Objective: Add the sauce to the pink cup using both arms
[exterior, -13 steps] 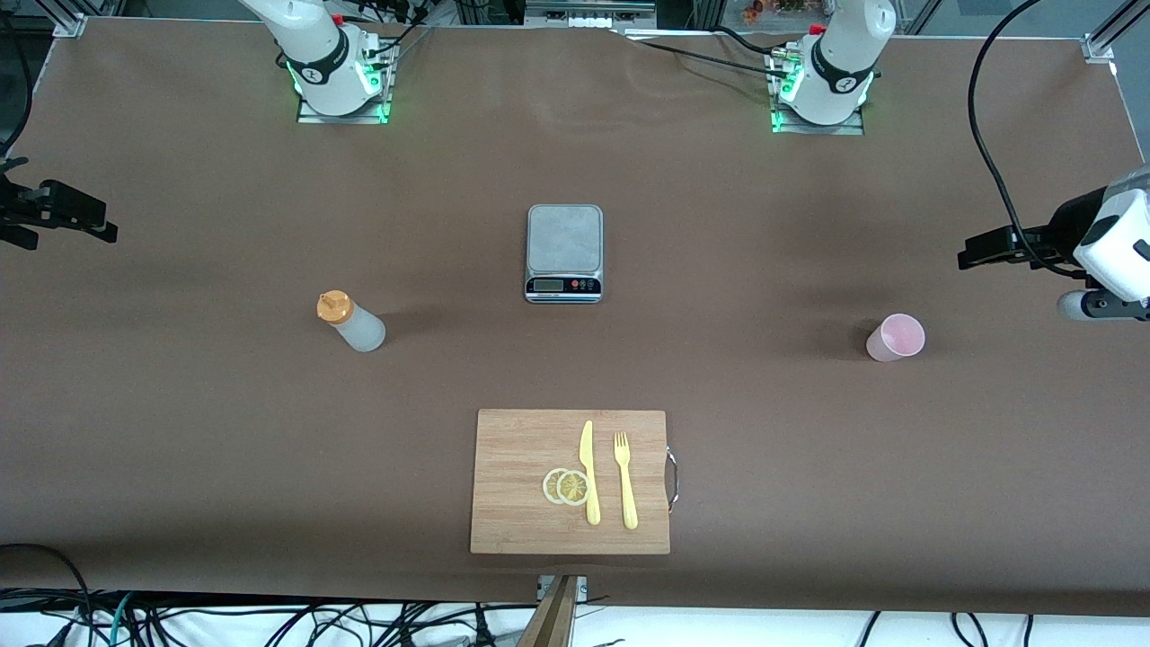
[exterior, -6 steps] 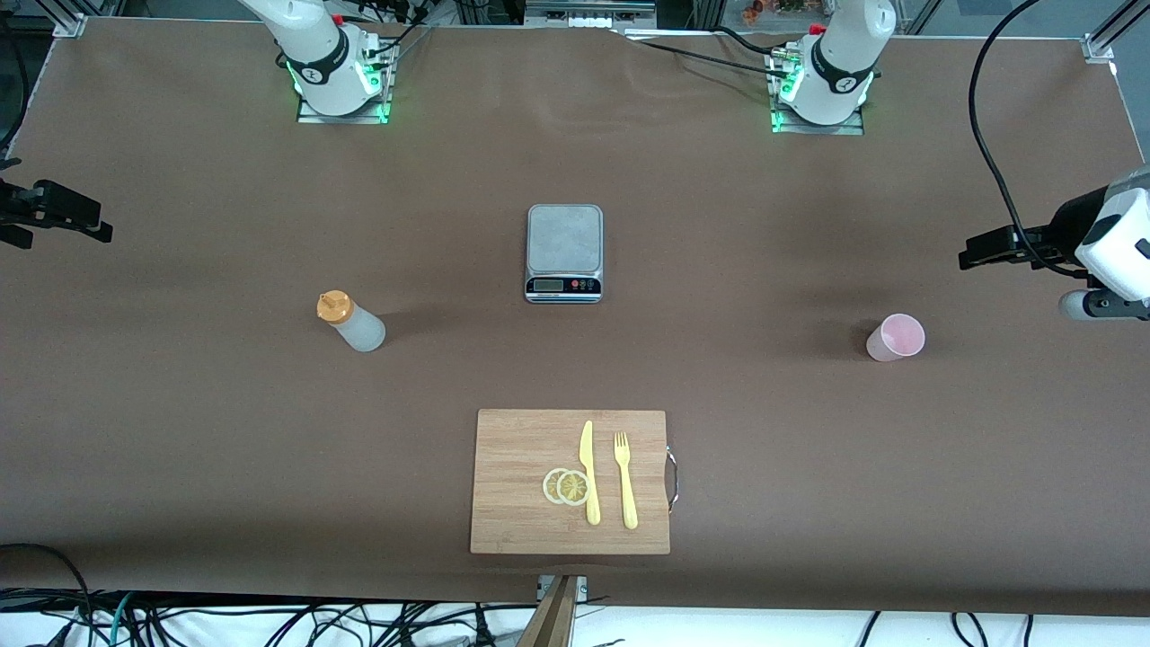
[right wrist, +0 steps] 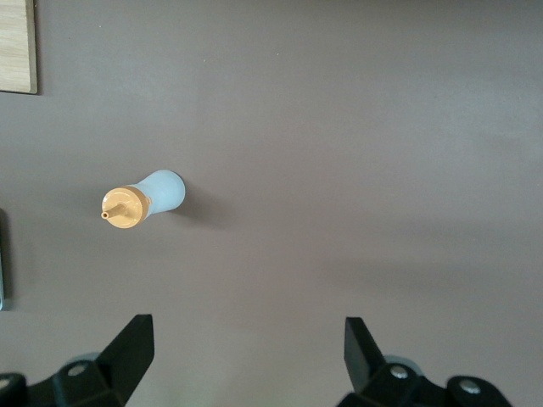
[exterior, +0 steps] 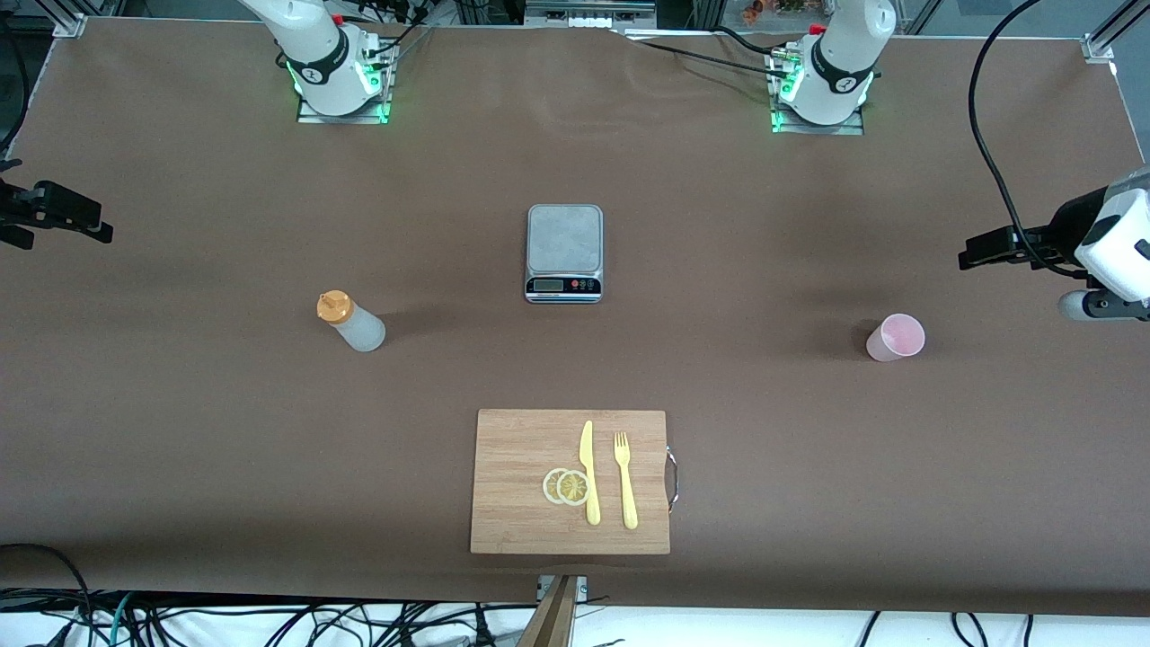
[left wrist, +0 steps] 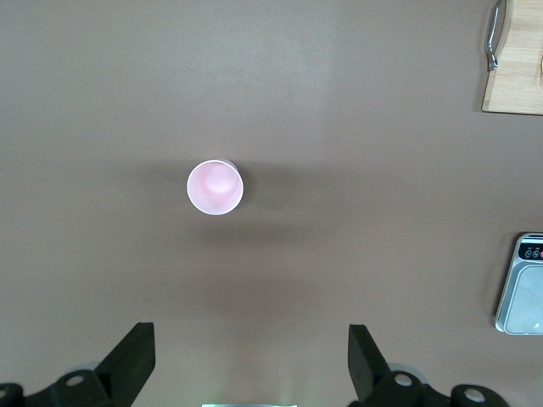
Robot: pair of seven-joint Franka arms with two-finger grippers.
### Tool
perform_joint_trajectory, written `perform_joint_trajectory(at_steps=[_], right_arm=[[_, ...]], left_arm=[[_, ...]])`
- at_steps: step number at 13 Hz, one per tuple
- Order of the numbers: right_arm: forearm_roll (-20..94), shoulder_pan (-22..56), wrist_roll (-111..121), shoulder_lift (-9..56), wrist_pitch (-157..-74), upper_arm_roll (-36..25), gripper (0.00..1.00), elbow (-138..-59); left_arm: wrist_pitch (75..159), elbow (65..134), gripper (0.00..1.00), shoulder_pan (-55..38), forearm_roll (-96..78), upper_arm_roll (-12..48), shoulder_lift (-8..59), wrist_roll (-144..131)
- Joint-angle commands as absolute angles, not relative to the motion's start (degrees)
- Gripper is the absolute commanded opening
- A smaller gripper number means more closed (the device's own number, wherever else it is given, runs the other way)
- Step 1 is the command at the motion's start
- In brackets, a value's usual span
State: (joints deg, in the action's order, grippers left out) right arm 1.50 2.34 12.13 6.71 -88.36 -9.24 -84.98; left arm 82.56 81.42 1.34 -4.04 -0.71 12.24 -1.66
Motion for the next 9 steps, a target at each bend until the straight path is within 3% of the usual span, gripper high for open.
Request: perform_joint_trajectory(at_steps=[1, 9], right_arm=[[1.6, 2.3, 12.2, 6.7, -87.5, -9.0, 1.00, -84.3], [1.7, 2.1, 12.1, 6.7, -87.3, -9.1, 1.00, -84.4]], left_arm=[[81.7, 79.5, 1.00, 1.2, -2.6, -0.9, 13.1, -1.5], [81.7, 79.5, 1.00, 2.0, -3.3, -1.1, 14.6, -1.4]])
